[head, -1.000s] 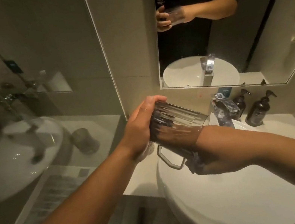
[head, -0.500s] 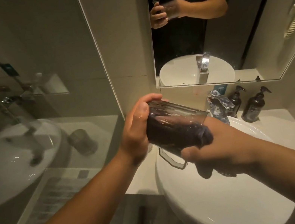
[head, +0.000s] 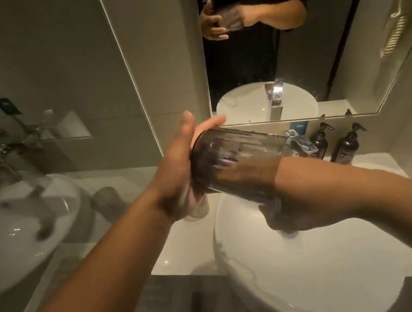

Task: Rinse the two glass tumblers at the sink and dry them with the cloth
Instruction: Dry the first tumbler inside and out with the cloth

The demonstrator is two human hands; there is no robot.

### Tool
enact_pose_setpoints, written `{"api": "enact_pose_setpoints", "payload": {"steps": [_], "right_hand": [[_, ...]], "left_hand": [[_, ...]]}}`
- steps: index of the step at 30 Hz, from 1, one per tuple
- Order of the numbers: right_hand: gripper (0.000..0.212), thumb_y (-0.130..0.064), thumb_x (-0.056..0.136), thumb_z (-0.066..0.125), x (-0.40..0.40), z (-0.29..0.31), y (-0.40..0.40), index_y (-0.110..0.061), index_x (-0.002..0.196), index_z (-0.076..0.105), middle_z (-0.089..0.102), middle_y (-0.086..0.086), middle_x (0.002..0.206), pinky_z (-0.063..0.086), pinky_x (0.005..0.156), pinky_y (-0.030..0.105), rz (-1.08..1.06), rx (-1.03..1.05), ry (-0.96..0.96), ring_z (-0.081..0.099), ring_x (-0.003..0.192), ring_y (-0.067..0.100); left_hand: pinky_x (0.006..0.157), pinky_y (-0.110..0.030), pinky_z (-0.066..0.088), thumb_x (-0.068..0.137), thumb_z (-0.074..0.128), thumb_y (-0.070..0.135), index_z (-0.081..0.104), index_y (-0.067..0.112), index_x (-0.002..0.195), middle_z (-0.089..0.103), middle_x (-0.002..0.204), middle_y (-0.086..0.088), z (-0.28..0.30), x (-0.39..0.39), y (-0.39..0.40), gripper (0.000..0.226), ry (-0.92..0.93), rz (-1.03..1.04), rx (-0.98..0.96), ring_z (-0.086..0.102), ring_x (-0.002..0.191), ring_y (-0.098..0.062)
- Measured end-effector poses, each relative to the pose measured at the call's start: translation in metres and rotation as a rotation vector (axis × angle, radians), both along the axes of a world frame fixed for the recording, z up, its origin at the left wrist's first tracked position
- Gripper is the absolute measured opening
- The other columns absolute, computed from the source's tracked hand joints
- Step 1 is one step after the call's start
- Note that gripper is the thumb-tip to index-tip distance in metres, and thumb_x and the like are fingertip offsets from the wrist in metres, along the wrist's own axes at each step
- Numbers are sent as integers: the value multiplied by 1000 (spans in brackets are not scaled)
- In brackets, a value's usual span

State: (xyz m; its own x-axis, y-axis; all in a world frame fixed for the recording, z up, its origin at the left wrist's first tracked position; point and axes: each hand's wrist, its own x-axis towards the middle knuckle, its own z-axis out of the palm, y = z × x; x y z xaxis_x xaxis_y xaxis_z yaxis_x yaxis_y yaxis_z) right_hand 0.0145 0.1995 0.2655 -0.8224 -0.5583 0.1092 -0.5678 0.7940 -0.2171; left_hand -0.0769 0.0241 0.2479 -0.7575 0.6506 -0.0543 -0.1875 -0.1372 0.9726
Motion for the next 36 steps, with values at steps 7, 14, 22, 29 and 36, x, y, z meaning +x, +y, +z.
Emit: {"api": "enact_pose_setpoints", "payload": {"steps": [7, 14, 22, 29, 36], "right_hand": [[48, -20, 67, 67, 8, -9, -12, -29, 110, 45, 21, -14, 76, 24, 57, -8, -33, -24, 52, 30, 71, 0], [78, -17, 76, 67, 28, -6, -17, -79, 111, 34, 53, -37, 100, 52, 58, 14, -120, -644, -284, 61, 81, 0], [56, -34, 68, 76, 36, 3, -13, -32, 120, 56, 68, -25, 73, 52, 63, 14, -58, -1046, -460, 66, 71, -5], [57, -10, 69, 63, 35, 5, -6, -12, 126, 55, 70, -7, 82, 50, 46, 16, 19, -1323, -664, 64, 52, 6], [73, -40, 82, 53, 2, -12, -1, -37, 147, 19, 34, 0, 149, 48, 99, 40, -92, 288, 74, 43, 130, 27]], "left_hand": [[78, -37, 56, 92, 42, 44, 72, 21, 101, 70, 100, -11, -6, 2, 13, 38, 231, 177, 23, 68, 91, -22], [88, -45, 54, 87, 46, 48, 70, 23, 109, 67, 113, -20, -11, 11, 10, 41, 317, 177, 106, 65, 105, -35], [92, -45, 54, 87, 44, 50, 62, 20, 116, 69, 115, -7, -6, 23, 4, 46, 480, 208, 163, 66, 108, -32], [91, -44, 55, 86, 49, 73, 61, 35, 121, 64, 128, 1, -6, 23, 3, 53, 632, 214, 226, 63, 114, -30], [87, -59, 57, 84, 34, 74, 66, 42, 122, 72, 122, -7, 6, 3, 4, 59, 40, -131, -63, 70, 110, -31]]}}
